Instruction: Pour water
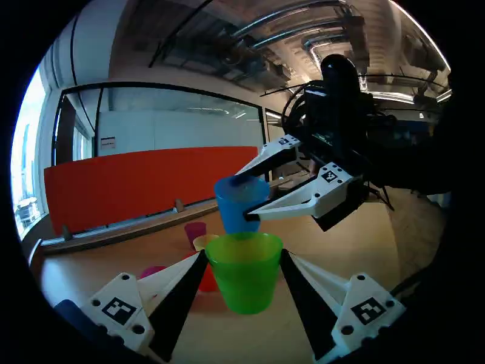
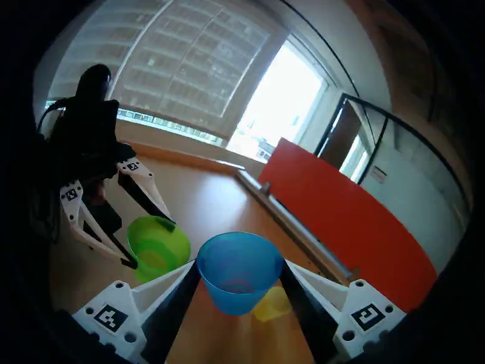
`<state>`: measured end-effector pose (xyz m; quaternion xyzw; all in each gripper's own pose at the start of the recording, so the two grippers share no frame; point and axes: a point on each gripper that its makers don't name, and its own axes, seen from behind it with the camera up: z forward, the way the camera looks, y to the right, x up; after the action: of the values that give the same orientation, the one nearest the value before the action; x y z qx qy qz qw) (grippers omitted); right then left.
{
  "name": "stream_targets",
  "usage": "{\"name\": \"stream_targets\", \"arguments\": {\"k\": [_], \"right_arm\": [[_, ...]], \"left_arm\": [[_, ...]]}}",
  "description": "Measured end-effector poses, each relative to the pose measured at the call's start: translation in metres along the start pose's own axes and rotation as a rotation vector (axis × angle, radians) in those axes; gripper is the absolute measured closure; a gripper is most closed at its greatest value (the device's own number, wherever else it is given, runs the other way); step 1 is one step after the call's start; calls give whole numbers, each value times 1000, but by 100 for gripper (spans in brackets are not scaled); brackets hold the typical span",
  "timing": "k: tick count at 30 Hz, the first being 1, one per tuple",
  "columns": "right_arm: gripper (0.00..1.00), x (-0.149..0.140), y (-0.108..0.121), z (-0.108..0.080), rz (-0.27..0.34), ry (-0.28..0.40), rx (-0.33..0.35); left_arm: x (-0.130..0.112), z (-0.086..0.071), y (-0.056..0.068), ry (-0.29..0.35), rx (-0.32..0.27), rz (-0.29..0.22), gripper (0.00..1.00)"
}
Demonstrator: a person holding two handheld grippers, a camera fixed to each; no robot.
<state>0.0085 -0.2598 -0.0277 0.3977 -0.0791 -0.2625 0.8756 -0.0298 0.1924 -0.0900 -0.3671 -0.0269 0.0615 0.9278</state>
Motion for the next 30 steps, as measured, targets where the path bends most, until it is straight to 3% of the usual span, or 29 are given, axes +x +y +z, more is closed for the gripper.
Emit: {"name": "stream_targets", "arguments": {"k": [11,20,30], "right_arm": [[7,-7,-8,-5,246,-34,41],[7,-9,-15,-9,303,-49,62],[7,-35,-19,-15,343,-101,60]], "left_arm": [[-1,-3,-4,-6,9,7,13],[0,-6,-7,-10,12,6,13],[-9,-11,-8,-39,13,7,13]]}}
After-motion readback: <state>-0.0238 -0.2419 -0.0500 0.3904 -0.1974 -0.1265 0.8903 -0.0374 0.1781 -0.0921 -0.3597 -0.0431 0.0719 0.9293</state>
